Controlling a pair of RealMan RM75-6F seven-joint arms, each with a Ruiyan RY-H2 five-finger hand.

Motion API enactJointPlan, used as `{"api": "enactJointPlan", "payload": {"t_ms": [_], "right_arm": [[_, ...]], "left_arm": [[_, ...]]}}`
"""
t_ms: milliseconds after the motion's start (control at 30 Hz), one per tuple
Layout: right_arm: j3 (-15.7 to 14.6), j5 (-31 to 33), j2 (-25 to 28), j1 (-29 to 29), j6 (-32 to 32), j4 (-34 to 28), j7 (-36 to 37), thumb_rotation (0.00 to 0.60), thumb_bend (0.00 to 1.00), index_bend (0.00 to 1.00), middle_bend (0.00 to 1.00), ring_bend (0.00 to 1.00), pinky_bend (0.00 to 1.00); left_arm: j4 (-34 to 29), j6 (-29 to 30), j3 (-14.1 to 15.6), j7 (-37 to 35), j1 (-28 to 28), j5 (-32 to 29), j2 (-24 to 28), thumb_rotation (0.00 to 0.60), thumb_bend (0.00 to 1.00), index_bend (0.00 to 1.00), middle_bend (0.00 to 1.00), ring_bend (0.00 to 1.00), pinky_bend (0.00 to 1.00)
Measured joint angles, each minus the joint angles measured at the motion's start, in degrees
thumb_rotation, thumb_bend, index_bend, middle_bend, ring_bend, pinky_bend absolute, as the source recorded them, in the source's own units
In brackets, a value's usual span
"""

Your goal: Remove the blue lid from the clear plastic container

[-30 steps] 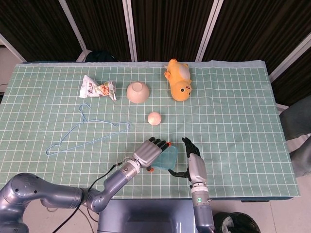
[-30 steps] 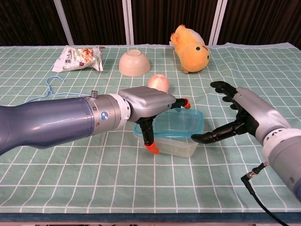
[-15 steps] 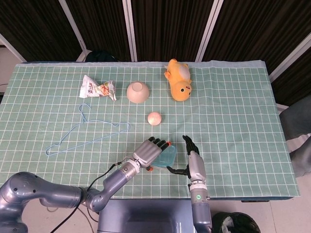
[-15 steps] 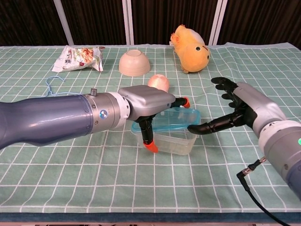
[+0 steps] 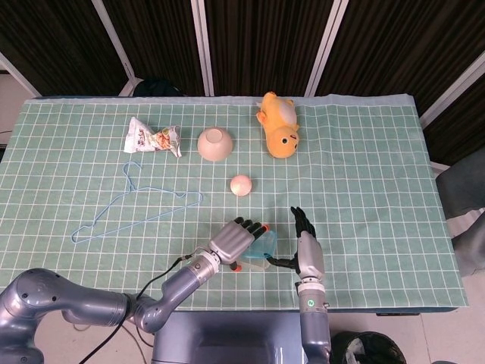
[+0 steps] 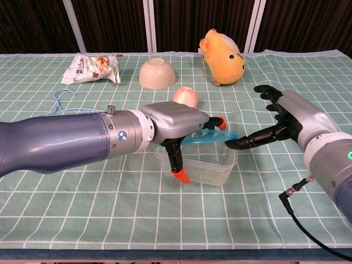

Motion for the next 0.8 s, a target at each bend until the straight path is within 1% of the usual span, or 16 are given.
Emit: {"api": "enactJointPlan", "payload": {"t_ms": [100, 233, 300, 367, 433, 533, 600, 633, 700, 800], "right_arm": [[-1.4, -1.7, 1.0, 0.0, -0.3, 1.0, 0.1, 0.600, 0.21, 0.00, 0.00, 0.00, 0.00], [-3.2, -3.8, 2.1, -0.4, -0.7, 2.4, 2.3, 0.600, 0.21, 0.00, 0.00, 0.00, 0.00], [-3.8, -4.9, 2.4, -0.7, -0.9, 3.2, 4.0, 0.600, 0.21, 0.00, 0.00, 0.00, 0.00], [-4.4, -6.1, 2.5, -0.8, -1.1, 4.0, 5.4, 0.600, 0.21, 0.01, 0.00, 0.00, 0.00], [-4.8, -7.1, 2.6, -0.8, -1.2, 4.4, 6.4, 0.600, 0.21, 0.06, 0.00, 0.00, 0.00], [-5.3, -8.6, 2.5, -0.9, -1.2, 5.0, 8.0, 0.600, 0.22, 0.28, 0.00, 0.00, 0.00], [-5.5, -9.4, 2.5, -1.0, -1.1, 5.4, 8.8, 0.600, 0.27, 0.38, 0.00, 0.00, 0.00], [-5.6, -9.6, 2.5, -1.0, -1.1, 5.5, 9.0, 0.600, 0.29, 0.40, 0.00, 0.00, 0.00], [-5.8, -9.7, 2.6, -1.1, -1.1, 5.5, 9.4, 0.600, 0.38, 0.45, 0.01, 0.00, 0.00], [-6.1, -9.7, 2.7, -1.3, -1.1, 5.4, 9.5, 0.600, 0.48, 0.48, 0.01, 0.00, 0.00]], "left_arm": [[-0.5, 0.0, -0.5, -0.8, 0.1, 0.0, 0.2, 0.600, 0.07, 0.00, 0.00, 0.06, 0.29], [-1.5, -1.1, -1.5, -2.6, 0.1, -0.4, 1.2, 0.600, 0.06, 0.00, 0.00, 0.00, 0.23], [-1.9, -1.9, -1.6, -3.0, 0.0, -0.5, 1.9, 0.600, 0.04, 0.00, 0.00, 0.00, 0.19], [-2.3, -2.6, -1.7, -3.4, -0.2, -0.4, 2.6, 0.600, 0.03, 0.00, 0.00, 0.00, 0.17], [-2.6, -2.9, -1.7, -3.7, -0.4, -0.2, 3.1, 0.600, 0.02, 0.00, 0.00, 0.00, 0.15], [-2.7, -2.9, -1.6, -3.8, -0.5, 0.0, 3.4, 0.600, 0.02, 0.00, 0.00, 0.00, 0.13], [-2.8, -2.7, -1.4, -3.7, -0.5, 0.1, 3.6, 0.600, 0.01, 0.00, 0.00, 0.00, 0.12], [-2.9, -2.6, -1.3, -3.7, -0.5, 0.1, 3.7, 0.600, 0.01, 0.00, 0.00, 0.00, 0.12], [-3.1, -2.5, -1.2, -3.7, -0.5, 0.2, 3.9, 0.600, 0.01, 0.00, 0.00, 0.00, 0.12], [-3.6, -2.3, -0.8, -3.7, -0.4, 0.2, 4.3, 0.600, 0.01, 0.00, 0.00, 0.00, 0.12]]}}
